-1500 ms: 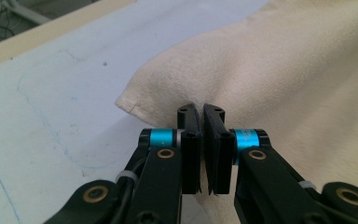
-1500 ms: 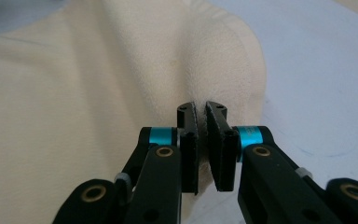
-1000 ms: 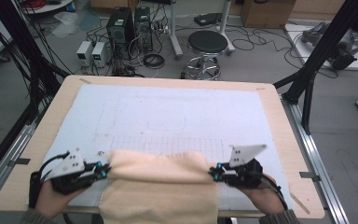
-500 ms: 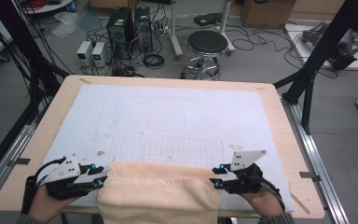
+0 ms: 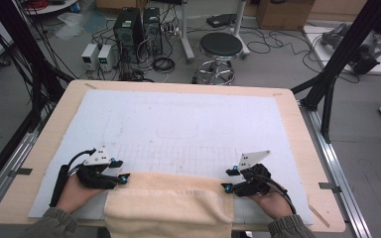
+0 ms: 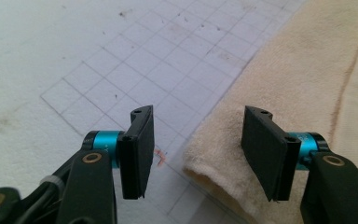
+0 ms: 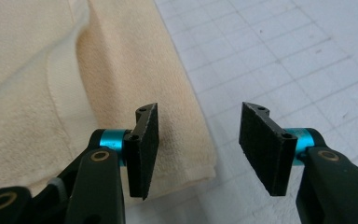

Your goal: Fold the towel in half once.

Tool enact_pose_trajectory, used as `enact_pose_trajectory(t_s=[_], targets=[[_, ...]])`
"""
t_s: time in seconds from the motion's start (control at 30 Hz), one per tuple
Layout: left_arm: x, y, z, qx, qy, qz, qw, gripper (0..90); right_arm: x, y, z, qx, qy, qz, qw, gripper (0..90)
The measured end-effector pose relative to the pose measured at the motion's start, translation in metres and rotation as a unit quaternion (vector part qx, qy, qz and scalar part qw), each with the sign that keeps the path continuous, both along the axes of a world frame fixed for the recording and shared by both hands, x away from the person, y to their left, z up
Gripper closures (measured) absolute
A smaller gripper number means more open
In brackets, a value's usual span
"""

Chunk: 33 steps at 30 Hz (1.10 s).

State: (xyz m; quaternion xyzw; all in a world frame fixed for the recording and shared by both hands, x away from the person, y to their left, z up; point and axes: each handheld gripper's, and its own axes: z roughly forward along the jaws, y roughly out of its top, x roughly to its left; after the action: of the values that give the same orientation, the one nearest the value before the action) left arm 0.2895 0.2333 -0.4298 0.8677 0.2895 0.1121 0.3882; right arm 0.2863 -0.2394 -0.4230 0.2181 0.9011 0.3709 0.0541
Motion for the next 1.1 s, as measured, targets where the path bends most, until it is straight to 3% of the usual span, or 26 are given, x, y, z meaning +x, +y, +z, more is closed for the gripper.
enact_pose_trajectory(t_s=[0.07,0.13,0.2,0.23,0.27,0.37,0.47,0.53,0.67,0.77,0.83,0.9,1.03,1.1], targets=[[0.002,-0.002,-0.005,0.008,0.024,-0.013,0.9996,44.9,0.001,0.0,-0.004,-0.001,0.011,0.002,0.9999,47.0],[0.001,-0.002,-0.007,-0.001,0.026,-0.014,0.9996,46.8,0.0,0.002,-0.007,-0.005,0.023,0.011,0.9997,49.4],[0.0,0.0,-0.006,-0.007,0.035,-0.028,0.999,58.5,-0.001,0.006,-0.01,-0.007,0.034,0.027,0.999,55.3],[-0.001,0.0,-0.006,-0.008,0.037,-0.033,0.9988,65.1,-0.002,0.007,-0.01,-0.008,0.03,0.028,0.9991,59.9],[-0.003,0.0,-0.005,-0.008,0.036,-0.037,0.9986,71.3,-0.002,0.007,-0.01,-0.004,0.04,0.036,0.9986,67.3],[-0.005,-0.002,-0.002,0.001,0.027,-0.038,0.9989,82.0,-0.002,0.008,-0.009,0.001,0.05,0.048,0.9976,79.6],[-0.005,-0.001,0.003,0.014,-0.001,-0.018,0.9997,84.6,0.001,0.01,-0.005,-0.01,0.038,0.05,0.998,83.6],[0.001,0.0,0.009,0.008,-0.016,0.004,0.9998,85.0,0.006,0.012,0.001,-0.018,0.022,0.042,0.9987,84.3],[0.027,0.0,0.031,-0.002,-0.047,0.056,0.9973,85.3,0.033,0.017,0.022,-0.011,-0.009,0.012,0.9998,84.6],[0.055,-0.003,0.054,0.007,-0.075,0.085,0.9935,85.3,0.065,0.017,0.041,-0.004,-0.028,-0.012,0.9995,84.6],[0.076,-0.005,0.07,0.002,-0.087,0.101,0.9911,85.3,0.087,0.016,0.052,0.005,-0.034,-0.029,0.999,84.6],[0.094,-0.008,0.088,0.008,-0.096,0.114,0.9889,85.3,0.108,0.016,0.063,0.008,-0.035,-0.045,0.9983,84.6],[0.121,-0.015,0.119,0.028,-0.119,0.13,0.984,85.4,0.134,0.022,0.09,-0.008,-0.058,-0.056,0.9967,84.7],[0.129,-0.019,0.127,0.028,-0.123,0.131,0.9833,85.3,0.145,0.019,0.102,-0.001,-0.065,-0.069,0.9955,85.0]])
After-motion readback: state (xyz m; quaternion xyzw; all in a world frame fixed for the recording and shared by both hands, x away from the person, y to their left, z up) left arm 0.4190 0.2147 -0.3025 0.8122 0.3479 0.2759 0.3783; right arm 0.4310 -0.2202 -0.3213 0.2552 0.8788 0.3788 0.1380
